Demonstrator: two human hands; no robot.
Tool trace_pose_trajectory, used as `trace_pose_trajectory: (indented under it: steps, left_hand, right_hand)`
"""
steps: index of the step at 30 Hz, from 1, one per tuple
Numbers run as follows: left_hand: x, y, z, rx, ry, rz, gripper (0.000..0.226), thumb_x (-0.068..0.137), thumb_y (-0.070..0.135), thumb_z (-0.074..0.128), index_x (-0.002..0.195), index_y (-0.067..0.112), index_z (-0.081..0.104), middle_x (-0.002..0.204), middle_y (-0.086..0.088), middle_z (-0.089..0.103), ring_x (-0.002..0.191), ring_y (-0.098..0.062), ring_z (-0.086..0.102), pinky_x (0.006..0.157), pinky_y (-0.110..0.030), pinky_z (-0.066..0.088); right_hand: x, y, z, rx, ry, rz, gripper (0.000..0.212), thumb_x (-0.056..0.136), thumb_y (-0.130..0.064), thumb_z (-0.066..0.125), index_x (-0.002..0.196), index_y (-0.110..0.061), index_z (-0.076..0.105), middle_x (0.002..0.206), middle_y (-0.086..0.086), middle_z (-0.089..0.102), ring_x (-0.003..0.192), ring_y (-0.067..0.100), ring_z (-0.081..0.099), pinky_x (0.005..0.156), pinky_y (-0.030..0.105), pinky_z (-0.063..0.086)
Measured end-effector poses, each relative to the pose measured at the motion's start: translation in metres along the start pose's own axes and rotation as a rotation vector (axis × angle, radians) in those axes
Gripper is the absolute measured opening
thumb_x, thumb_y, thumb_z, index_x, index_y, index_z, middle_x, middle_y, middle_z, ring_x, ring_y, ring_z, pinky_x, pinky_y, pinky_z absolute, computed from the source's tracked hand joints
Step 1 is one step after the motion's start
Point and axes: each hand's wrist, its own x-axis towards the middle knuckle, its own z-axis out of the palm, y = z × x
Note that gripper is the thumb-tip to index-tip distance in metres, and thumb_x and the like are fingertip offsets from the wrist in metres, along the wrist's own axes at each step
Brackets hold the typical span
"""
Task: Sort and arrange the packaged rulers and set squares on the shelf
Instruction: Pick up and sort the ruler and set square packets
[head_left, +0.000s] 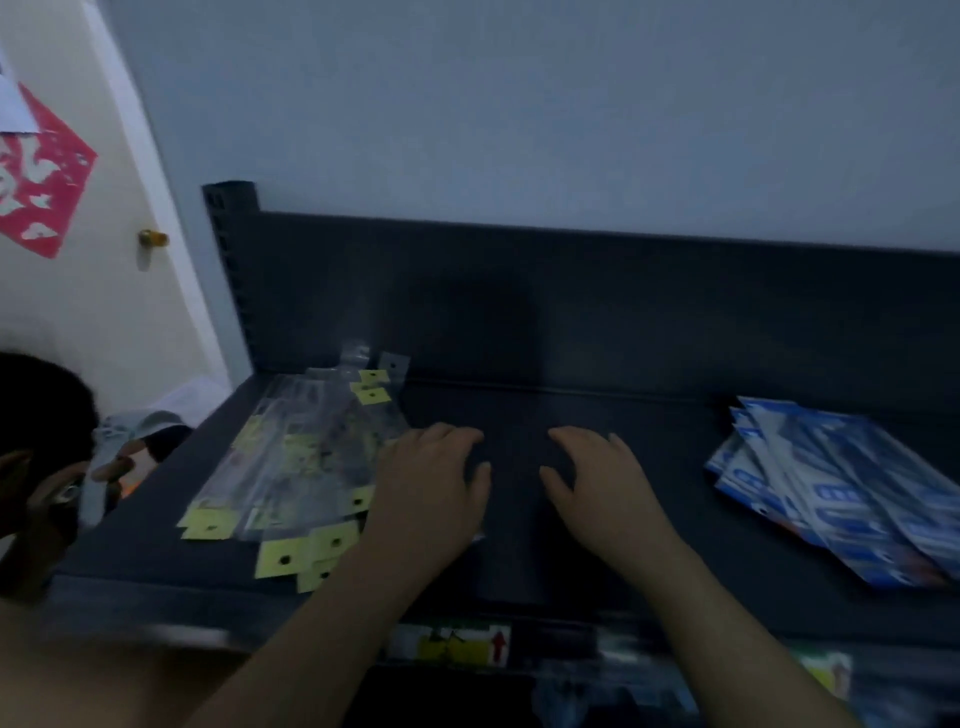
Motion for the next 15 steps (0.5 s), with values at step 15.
trace_pose_trajectory:
  steps: [15]
  left_hand:
    - [0.011,0.225,0.073,-0.208,-0.083,0.323,0.039,0.094,0.038,0.048,0.131,0.027,0.054,0.128,0.008,0.058,0.113,-0.018,0.052,0.097,-0.031,0.037]
  right_hand:
    - [-0.112,0.189,-0.122,-0.133,0.159,0.359,0.044,0.098,-0.033,0.046,0.141,-0.021,0.042,0.142,-0.005,0.048,0.130,0.012,0.042,0.120,0.037,0.009]
